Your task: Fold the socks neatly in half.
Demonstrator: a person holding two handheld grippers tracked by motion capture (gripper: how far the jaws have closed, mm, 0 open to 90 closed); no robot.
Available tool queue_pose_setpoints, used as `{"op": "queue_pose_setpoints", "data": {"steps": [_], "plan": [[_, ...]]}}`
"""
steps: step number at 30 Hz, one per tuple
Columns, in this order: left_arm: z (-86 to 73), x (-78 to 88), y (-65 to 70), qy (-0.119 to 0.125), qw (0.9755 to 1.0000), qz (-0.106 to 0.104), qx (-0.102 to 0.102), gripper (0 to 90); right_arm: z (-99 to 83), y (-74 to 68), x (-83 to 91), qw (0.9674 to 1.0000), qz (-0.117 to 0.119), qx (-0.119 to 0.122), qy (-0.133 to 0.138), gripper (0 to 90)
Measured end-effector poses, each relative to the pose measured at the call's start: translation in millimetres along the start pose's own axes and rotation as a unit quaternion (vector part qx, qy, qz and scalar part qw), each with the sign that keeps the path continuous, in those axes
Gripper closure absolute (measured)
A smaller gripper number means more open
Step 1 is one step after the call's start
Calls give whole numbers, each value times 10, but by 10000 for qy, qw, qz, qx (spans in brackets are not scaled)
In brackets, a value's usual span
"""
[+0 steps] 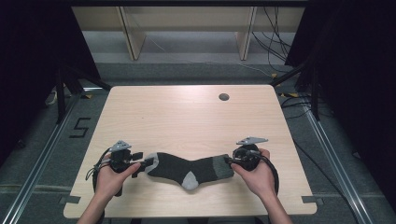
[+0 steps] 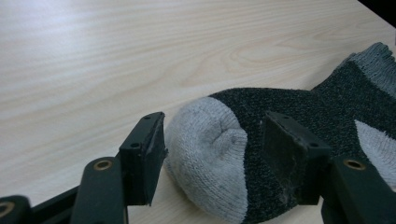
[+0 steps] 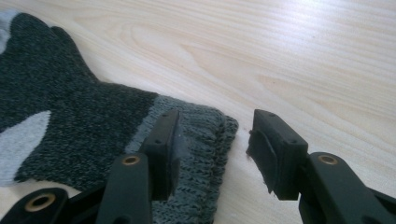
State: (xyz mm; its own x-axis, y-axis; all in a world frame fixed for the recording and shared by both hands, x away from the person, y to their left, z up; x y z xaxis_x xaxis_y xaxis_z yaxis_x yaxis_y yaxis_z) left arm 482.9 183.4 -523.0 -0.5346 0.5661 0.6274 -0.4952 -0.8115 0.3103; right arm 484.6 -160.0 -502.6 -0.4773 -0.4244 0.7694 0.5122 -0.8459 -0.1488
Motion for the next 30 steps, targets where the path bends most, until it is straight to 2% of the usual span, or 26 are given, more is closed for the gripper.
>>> {"op": "queue_pose_setpoints", "data": {"steps": [1, 4, 5, 6, 7, 8, 9, 11, 13, 15, 16, 17, 18, 19, 21, 22, 23, 24, 25, 26, 27, 28, 29, 30], "plan": [[-24, -13, -26, -156, 9998, 19, -85, 387, -7, 7, -19, 9999, -67, -85, -54, 530], [-48, -104, 7, -160, 9997, -125, 122, 369, -33, 47, -107, 9999, -57, -43, -124, 528], [-74, -116, -12, -325, 9994, -101, -29, 361, -46, 58, -115, 9997, -161, -20, -169, 528], [-72, -146, 2, -269, 9996, -111, 64, 356, -56, 71, -141, 9997, -145, 46, -178, 528], [-89, -152, -21, -384, 9992, -96, -30, 354, -69, 70, -146, 9996, -112, 25, -248, 527], [-94, -174, -28, -390, 9992, -43, 13, 350, -74, 80, -176, 9995, -175, -4, -246, 528], [-101, -195, -33, -403, 9992, -1, -29, 342, -91, 100, -181, 9990, -287, -5, -331, 528], [-129, -221, -49, -533, 9985, 55, -91, 334, -81, 53, -192, 9995, 87, 6, -299, 530], [-143, -249, -46, -536, 9985, 62, -29, 315, -82, 69, -193, 9996, -77, 81, -268, 533], [-139, -255, -50, -514, 9987, 62, 18, 310, -76, 64, -208, 9998, -188, 3, -111, 534], [-140, -249, -56, -547, 9985, 42, 9, 311, -94, 88, -201, 9993, -252, 85, -244, 535], [-138, -249, -59, -541, 9985, 36, 30, 312, -104, 80, -204, 9993, -251, 31, -270, 536], [-139, -246, -63, -538, 9985, 22, 33, 316, -106, 60, -195, 9995, -137, 45, -272, 538], [-130, -261, -49, -434, 9990, 8, 135, 325, -115, 59, -200, 9995, -186, 15, -253, 542], [-136, -255, -50, -448, 9989, -20, 118, 346, -121, 56, -221, 9997, -148, 43, -194, 549], [-145, -246, -60, -510, 9987, 6, 15, 360, -119, 48, -233, 9998, -157, -7, -123, 552], [-150, -245, -61, -530, 9986, 0, -65, 379, -131, 49, -225, 9996, -119, 31, -253, 558], [-151, -248, -60, -513, 9986, 65, -91, 401, -133, 40, -222, 9996, -144, -18, -252, 562], [-150, -253, -58, -492, 9987, 108, -41, 432, -129, 48, -232, 9996, -161, 58, -218, 568], [-153, -246, -51, -588, 9982, 100, -116, 457, -127, 46, -240, 9997, -152, 79, -174, 573], [-147, -255, -39, -597, 9981, 103, -99, 488, -121, 44, -265, 9998, -169, 60, -73, 577], [-143, -257, -34, -658, 9977, 106, -109, 505, -134, 42, -249, 9997, -160, 61, -186, 581], [-134, -268, -18, -654, 9978, 92, -25, 523, -141, 44, -250, 9996, -138, 71, -221, 586], [-133, -267, -22, -702, 9975, 95, -40, 546, -143, 41, -253, 9997, -127, 38, -223, 588]]}}
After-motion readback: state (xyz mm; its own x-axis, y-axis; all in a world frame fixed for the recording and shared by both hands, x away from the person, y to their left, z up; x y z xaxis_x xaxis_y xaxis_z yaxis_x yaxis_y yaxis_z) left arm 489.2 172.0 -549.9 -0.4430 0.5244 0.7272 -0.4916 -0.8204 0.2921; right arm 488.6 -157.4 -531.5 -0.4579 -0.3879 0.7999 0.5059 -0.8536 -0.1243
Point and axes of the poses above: each handheld gripper's, and its own axes: x roughly backward along the jaws, z roughly out of its top, y roughly to its right, the point moved 7 cm from there along -x, roughly forward along the jaws, and after that the axes turned 3 degrees about -y, right-handed, at the moved point
